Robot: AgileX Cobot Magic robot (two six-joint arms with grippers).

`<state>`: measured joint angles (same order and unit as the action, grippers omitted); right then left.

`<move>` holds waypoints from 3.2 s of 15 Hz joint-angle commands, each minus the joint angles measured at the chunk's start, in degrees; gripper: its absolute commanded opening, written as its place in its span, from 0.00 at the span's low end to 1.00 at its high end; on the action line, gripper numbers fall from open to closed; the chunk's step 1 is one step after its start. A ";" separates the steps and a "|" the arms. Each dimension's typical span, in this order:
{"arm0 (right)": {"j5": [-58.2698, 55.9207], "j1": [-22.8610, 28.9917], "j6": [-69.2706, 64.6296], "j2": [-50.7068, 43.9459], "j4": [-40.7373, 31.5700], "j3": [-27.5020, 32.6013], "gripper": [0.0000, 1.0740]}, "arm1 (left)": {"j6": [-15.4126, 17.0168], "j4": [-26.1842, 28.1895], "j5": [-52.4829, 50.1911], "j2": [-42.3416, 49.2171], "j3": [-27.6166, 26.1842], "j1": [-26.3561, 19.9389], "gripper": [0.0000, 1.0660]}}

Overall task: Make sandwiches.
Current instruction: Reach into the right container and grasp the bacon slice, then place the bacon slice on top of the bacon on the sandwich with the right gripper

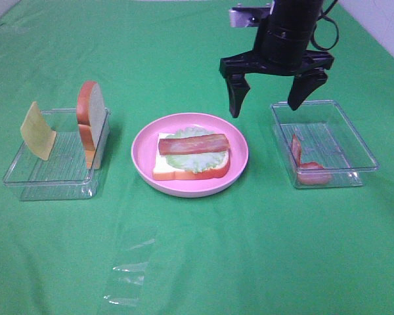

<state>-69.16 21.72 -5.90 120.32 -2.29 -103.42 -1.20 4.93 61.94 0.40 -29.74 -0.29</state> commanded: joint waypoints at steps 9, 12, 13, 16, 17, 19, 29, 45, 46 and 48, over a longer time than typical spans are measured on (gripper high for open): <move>2.29 -5.16 -1.95 -1.49 1.49 11.80 0.89 | -0.06 -0.11 -0.23 0.06 0.06 0.11 0.94; 5.90 -5.16 -1.89 -1.15 1.43 13.64 0.86 | -0.06 -0.11 -0.23 0.06 0.06 0.11 0.94; 6.59 -5.16 -1.89 -0.92 1.49 13.64 0.84 | -0.06 -0.11 -0.23 0.06 0.06 0.11 0.94; 6.82 -5.16 -1.89 -0.06 1.49 13.64 0.82 | -0.06 -0.11 -0.23 0.06 0.06 0.11 0.94; 6.88 -5.16 -1.78 0.00 1.60 13.64 0.81 | -0.06 -0.11 -0.23 0.06 0.06 0.11 0.94; 6.59 -5.16 -1.66 0.40 1.66 13.64 0.78 | -0.06 -0.11 -0.23 0.06 0.06 0.11 0.94; 5.61 -5.16 -2.06 0.63 1.49 13.64 0.31 | -0.06 -0.11 -0.23 0.06 0.06 0.11 0.94; 0.11 -5.10 -3.72 -3.32 2.29 9.51 0.00 | -0.06 -0.11 -0.23 0.06 0.06 0.11 0.94; -0.34 -5.10 -3.44 -5.16 1.66 8.42 0.00 | -0.06 -0.11 -0.23 0.06 0.06 0.11 0.94; -1.66 -5.10 -1.43 -8.02 -1.32 5.84 0.00 | -0.06 -0.11 -0.23 0.06 0.06 0.11 0.94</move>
<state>-69.27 16.73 -7.68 112.41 -4.30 -98.38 -1.20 4.93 61.94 0.40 -29.74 -0.29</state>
